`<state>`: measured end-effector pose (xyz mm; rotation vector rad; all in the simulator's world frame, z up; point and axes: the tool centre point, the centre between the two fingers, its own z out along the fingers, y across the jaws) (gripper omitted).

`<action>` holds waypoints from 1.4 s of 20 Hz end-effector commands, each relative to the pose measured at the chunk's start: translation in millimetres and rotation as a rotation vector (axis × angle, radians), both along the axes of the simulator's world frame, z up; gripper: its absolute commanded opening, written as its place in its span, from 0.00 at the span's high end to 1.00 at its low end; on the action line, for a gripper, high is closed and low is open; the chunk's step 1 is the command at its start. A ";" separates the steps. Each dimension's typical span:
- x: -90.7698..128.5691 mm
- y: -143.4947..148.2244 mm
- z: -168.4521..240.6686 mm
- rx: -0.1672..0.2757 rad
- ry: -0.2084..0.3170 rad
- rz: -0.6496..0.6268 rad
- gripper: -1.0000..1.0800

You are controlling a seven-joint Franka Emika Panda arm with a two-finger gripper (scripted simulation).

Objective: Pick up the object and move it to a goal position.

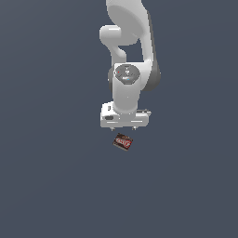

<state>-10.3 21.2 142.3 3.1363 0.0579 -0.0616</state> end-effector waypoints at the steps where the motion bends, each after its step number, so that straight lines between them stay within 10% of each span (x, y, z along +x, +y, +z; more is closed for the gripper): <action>1: 0.0 0.0 0.0 0.000 0.000 0.000 0.04; 28: -0.1 4.5 -10.4 0.006 0.013 0.144 0.04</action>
